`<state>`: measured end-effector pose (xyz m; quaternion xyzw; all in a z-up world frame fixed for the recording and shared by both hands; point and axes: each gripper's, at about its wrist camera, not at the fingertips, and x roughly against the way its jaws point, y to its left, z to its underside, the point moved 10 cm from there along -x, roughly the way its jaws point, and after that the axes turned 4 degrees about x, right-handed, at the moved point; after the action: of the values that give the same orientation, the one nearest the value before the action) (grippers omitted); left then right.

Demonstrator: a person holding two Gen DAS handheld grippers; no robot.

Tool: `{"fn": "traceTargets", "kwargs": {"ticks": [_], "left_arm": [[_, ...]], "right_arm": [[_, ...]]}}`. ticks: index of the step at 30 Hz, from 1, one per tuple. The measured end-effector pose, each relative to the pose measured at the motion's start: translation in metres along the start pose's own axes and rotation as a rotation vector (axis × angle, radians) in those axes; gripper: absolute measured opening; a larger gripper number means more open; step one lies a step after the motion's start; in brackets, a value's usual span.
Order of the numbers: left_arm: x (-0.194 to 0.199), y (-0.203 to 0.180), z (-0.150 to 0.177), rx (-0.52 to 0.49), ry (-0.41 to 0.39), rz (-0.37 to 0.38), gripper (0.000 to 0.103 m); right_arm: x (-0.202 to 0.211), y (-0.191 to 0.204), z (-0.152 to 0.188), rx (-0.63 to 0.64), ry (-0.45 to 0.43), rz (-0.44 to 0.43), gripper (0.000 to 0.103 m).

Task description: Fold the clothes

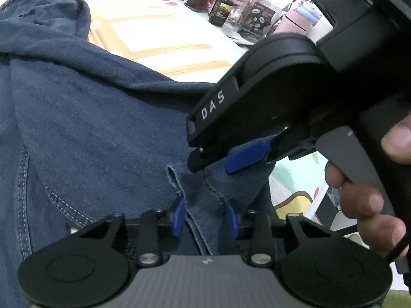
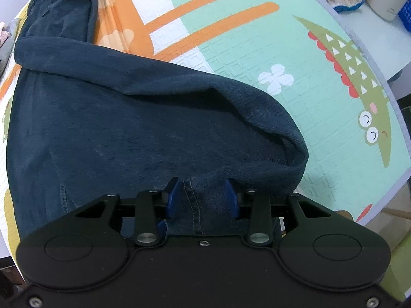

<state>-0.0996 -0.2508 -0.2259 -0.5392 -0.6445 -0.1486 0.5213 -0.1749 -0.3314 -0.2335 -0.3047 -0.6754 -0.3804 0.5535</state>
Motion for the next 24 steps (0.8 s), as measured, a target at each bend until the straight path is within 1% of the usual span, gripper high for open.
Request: {"fn": "traceTargets", "kwargs": {"ticks": [1, 2, 3, 4, 5, 6, 9, 12, 17, 22, 24], "left_arm": [[-0.001, 0.001, 0.000, -0.006, 0.001, -0.013, 0.023], [0.000, 0.002, 0.000, -0.006, 0.002, -0.014, 0.022], [0.001, 0.002, 0.000, -0.007, 0.004, -0.016, 0.019], [0.002, 0.002, -0.001, -0.006, 0.003, -0.014, 0.016], [0.003, 0.002, -0.001, -0.006, 0.001, -0.013, 0.015], [0.004, 0.002, -0.001, -0.006, 0.000, -0.011, 0.014], [0.008, 0.001, -0.002, -0.009, -0.006, -0.003, 0.012], [0.019, -0.009, -0.004, -0.025, -0.026, 0.016, 0.011], [0.032, -0.031, -0.015, -0.039, -0.056, 0.073, 0.011], [0.034, -0.064, -0.018, -0.068, -0.060, 0.131, 0.011], [0.031, -0.080, -0.019, -0.085, -0.056, 0.153, 0.011]], "right_arm": [[-0.001, 0.000, 0.000, 0.003, 0.001, 0.000, 0.035], [-0.001, 0.000, 0.001, 0.004, -0.001, -0.007, 0.032], [-0.002, 0.000, 0.001, 0.006, -0.003, -0.014, 0.029], [-0.002, 0.001, 0.001, 0.007, -0.005, -0.021, 0.024], [-0.002, 0.001, 0.002, 0.009, -0.007, -0.028, 0.014], [-0.002, 0.002, 0.002, 0.010, -0.009, -0.036, 0.008], [0.003, 0.003, 0.004, 0.024, -0.024, -0.041, 0.000], [0.014, 0.003, 0.005, 0.029, -0.048, -0.053, 0.000], [0.043, -0.004, 0.005, 0.030, -0.102, -0.077, 0.000], [0.077, -0.023, 0.004, 0.014, -0.178, -0.075, 0.000], [0.087, -0.033, 0.000, 0.003, -0.208, -0.055, 0.000]]}}
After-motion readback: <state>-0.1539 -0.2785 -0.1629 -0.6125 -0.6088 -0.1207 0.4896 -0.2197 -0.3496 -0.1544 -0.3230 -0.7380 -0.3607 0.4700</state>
